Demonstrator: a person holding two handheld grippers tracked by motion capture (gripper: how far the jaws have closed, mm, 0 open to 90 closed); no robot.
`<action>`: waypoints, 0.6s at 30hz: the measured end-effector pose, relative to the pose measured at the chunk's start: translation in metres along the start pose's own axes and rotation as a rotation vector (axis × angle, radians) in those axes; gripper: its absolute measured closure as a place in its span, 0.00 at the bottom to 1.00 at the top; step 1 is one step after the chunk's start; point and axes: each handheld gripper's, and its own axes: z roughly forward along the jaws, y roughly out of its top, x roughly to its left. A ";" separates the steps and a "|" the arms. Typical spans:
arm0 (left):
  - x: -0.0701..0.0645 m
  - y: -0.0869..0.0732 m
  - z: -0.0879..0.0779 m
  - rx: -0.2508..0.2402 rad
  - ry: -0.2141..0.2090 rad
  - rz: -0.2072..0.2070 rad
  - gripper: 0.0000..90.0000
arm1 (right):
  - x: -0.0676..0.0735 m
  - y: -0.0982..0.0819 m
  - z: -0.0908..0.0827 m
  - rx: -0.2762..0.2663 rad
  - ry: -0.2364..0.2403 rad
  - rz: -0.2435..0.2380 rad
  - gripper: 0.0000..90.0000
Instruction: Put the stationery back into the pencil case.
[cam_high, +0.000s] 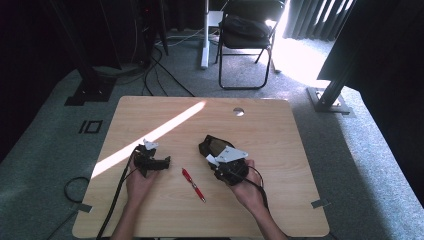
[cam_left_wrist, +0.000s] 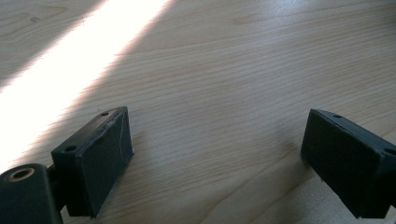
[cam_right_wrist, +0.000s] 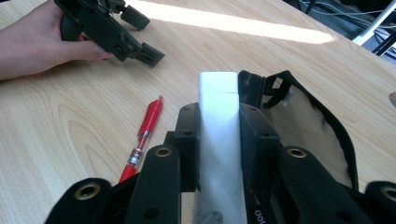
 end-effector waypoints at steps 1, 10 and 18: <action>0.000 0.000 0.000 0.000 0.000 0.000 0.10 | -0.001 0.000 0.000 0.000 -0.001 0.001 0.79; 0.000 0.000 0.000 0.000 0.000 0.000 0.10 | -0.007 0.001 -0.005 -0.014 -0.018 0.019 0.79; 0.000 0.000 0.000 0.000 0.000 0.000 0.10 | -0.012 0.001 -0.007 -0.020 -0.028 0.024 0.79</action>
